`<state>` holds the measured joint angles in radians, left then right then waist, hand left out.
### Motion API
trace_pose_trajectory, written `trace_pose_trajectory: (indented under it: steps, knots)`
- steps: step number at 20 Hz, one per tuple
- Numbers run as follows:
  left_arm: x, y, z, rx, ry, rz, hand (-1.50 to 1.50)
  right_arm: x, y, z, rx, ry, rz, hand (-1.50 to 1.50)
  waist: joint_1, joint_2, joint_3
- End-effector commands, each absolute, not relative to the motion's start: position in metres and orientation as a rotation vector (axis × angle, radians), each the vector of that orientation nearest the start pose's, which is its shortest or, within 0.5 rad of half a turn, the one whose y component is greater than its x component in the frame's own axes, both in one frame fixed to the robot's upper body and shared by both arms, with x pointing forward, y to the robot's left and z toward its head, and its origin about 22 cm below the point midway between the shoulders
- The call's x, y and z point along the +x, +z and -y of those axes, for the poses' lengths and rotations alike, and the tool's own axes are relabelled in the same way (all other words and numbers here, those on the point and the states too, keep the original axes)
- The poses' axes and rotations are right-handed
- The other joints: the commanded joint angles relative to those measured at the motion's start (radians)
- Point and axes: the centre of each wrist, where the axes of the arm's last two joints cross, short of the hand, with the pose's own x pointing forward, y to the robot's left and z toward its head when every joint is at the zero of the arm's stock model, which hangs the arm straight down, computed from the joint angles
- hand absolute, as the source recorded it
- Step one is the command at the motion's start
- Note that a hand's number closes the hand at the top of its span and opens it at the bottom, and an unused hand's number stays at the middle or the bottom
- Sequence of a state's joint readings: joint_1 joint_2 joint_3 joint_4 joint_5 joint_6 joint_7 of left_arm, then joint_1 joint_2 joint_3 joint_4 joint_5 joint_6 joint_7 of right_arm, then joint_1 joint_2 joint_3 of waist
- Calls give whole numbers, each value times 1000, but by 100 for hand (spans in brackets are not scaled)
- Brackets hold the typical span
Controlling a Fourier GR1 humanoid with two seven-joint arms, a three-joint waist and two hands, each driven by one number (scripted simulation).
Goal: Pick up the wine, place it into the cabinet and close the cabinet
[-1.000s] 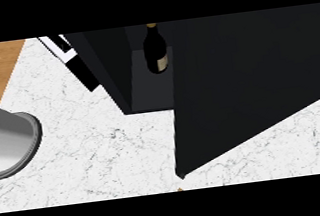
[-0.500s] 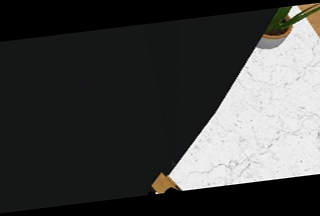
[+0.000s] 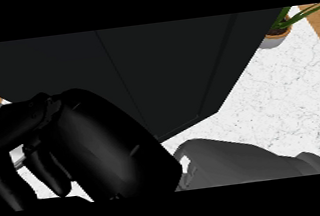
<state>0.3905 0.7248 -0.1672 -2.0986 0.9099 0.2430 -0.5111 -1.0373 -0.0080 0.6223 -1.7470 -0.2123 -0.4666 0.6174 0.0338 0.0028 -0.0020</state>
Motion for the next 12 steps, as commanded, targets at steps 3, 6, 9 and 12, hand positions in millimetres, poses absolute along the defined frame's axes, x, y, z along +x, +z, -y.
trace_pose_trajectory:
  steps: [3, 6, 9, 12]
  knots:
    - [155, 96, -311, -176, 268, 1942, -150, 269, 267, -22, 364, 661, 1870, 150, -19, -1, 1]
    - [149, 82, -301, -181, 252, 1958, -150, 302, 265, -29, 340, 605, 1863, 150, -6, 3, 1]
    - [152, 93, -311, -198, 245, 1949, -150, 324, 246, -21, 336, 601, 1838, 150, -9, 3, 1]
    - [155, 78, -296, -189, 237, 1955, -150, 342, 253, -20, 341, 602, 1832, 150, -13, 3, 1]
